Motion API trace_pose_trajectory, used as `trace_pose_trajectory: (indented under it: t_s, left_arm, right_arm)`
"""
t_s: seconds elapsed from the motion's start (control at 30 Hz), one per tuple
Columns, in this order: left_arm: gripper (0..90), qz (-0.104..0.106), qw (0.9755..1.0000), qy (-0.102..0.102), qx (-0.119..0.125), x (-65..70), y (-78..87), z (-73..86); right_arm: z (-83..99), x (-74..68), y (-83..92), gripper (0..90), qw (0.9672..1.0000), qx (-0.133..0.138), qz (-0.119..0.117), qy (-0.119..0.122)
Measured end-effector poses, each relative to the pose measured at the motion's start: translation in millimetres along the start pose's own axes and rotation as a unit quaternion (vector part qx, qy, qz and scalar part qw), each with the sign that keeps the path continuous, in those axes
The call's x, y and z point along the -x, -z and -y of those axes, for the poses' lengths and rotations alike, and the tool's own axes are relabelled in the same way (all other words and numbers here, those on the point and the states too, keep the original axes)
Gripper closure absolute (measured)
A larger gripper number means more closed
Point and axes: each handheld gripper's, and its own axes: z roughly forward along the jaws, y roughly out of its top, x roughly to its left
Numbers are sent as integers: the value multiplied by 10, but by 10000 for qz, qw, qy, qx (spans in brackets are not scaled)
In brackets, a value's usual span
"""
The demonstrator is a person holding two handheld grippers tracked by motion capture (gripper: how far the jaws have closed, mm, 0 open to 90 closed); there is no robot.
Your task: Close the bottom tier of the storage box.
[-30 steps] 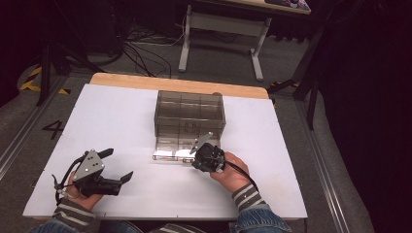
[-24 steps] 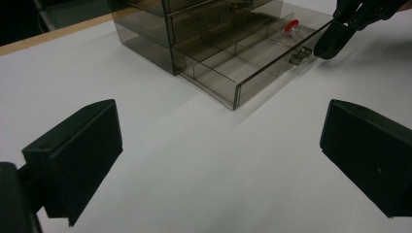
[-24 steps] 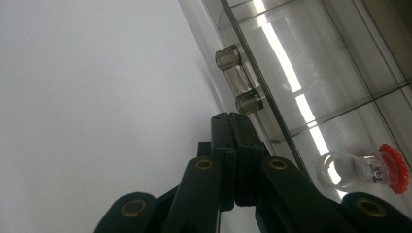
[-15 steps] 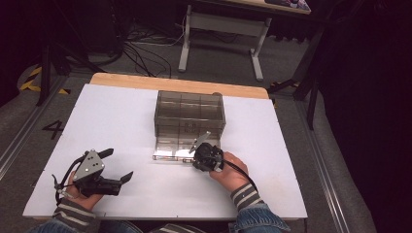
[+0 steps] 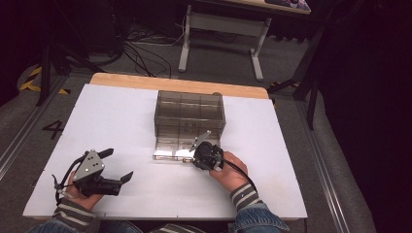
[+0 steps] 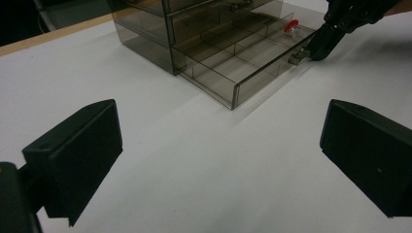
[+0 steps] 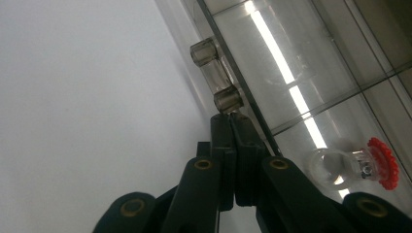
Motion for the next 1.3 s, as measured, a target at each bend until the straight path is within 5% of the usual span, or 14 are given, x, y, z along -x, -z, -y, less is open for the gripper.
trace_pose_trajectory:
  t_s: [0.37,1.3]
  left_arm:
    - [23,-2,10000,2,1,0,0,0]
    - [24,-5,10000,17,-4,-2,1,2]
  right_arm:
    - [-10,11,-9,900,9999,33,132,2]
    - [-49,191,-98,900,9956,407,689,-482]
